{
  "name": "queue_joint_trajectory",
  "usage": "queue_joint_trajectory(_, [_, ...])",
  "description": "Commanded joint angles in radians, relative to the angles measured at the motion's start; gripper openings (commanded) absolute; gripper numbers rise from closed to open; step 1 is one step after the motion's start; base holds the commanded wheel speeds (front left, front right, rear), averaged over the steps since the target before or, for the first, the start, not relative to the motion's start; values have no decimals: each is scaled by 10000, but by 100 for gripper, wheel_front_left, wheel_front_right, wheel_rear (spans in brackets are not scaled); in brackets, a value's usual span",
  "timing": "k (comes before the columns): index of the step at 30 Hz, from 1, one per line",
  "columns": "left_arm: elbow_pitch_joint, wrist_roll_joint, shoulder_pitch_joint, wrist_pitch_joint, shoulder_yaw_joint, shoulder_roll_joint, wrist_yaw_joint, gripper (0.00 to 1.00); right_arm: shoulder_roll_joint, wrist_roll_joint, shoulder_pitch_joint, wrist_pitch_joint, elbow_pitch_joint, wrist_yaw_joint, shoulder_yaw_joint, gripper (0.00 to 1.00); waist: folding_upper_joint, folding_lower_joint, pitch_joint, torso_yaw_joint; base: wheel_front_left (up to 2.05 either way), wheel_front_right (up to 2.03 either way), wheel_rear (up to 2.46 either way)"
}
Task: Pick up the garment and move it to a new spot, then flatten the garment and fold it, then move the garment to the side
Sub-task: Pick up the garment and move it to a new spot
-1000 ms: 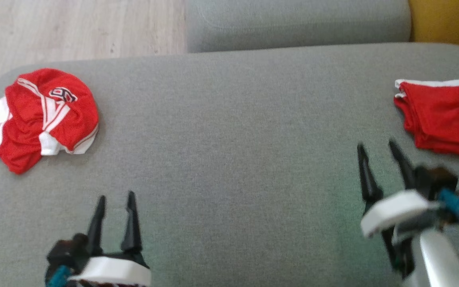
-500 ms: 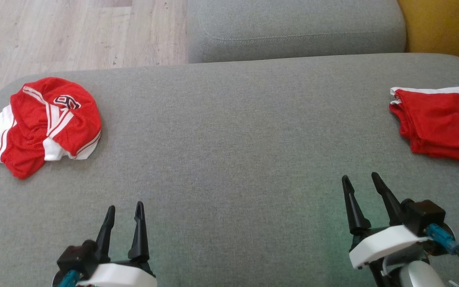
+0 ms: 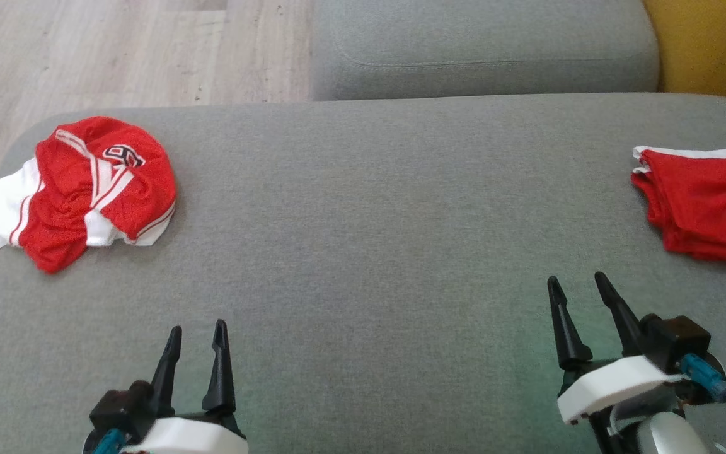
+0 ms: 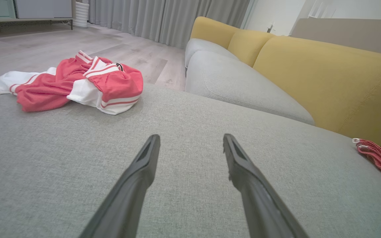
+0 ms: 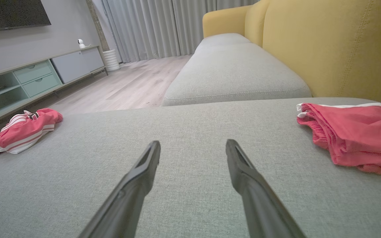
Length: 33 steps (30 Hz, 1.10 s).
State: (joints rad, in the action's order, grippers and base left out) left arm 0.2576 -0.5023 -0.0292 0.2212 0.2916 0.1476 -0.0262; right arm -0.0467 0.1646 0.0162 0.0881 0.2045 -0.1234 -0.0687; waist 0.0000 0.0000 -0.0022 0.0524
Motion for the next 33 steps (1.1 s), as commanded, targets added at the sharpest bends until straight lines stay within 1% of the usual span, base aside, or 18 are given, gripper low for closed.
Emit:
queue_joint_trajectory(1, [-237,-55,396,98,-281,95,9,100,-36,-53,-189,47,-355,-73,-235,100,0,0,1,68,0,0,0])
queue_joint_trajectory(3, [-221,-50,410,107,-278,108,-3,100,-36,-39,-165,47,-353,-73,-226,100,0,0,-23,265,0,0,0])
queue_joint_trajectory(5, [-198,-19,465,104,-234,116,1,100,-36,-8,-117,34,-374,-73,-184,100,0,0,-40,623,0,0,0])
queue_joint_trajectory(9, [-192,41,553,37,-85,116,38,100,-36,13,-26,102,-404,-73,-48,100,0,0,-98,1783,0,0,0])
queue_joint_trajectory(15, [-331,21,428,-42,-169,329,-51,100,-36,178,80,198,-348,-73,-160,100,0,0,-258,3693,0,0,0])
queue_joint_trajectory(18, [-497,-21,288,-103,-225,418,-121,100,-36,221,100,240,-276,-73,-231,100,0,0,-327,4471,0,0,0])
queue_joint_trajectory(21, [-745,-159,-8,-19,-493,490,-280,100,-36,174,-117,146,-256,-73,-590,100,0,0,-151,4674,0,0,0])
queue_joint_trajectory(26, [-1146,-289,-430,152,-792,445,-477,100,-36,64,-475,43,-168,-73,-984,100,0,0,62,4788,0,0,0])
queue_joint_trajectory(30, [-1375,-430,-471,194,-943,486,-435,100,-36,-40,-603,60,-220,-73,-984,100,0,0,206,4788,0,0,0])
queue_joint_trajectory(33, [-1567,-509,-118,133,-1215,802,-373,100,-36,-157,-609,71,-378,-73,-798,100,0,0,325,4764,0,0,0])
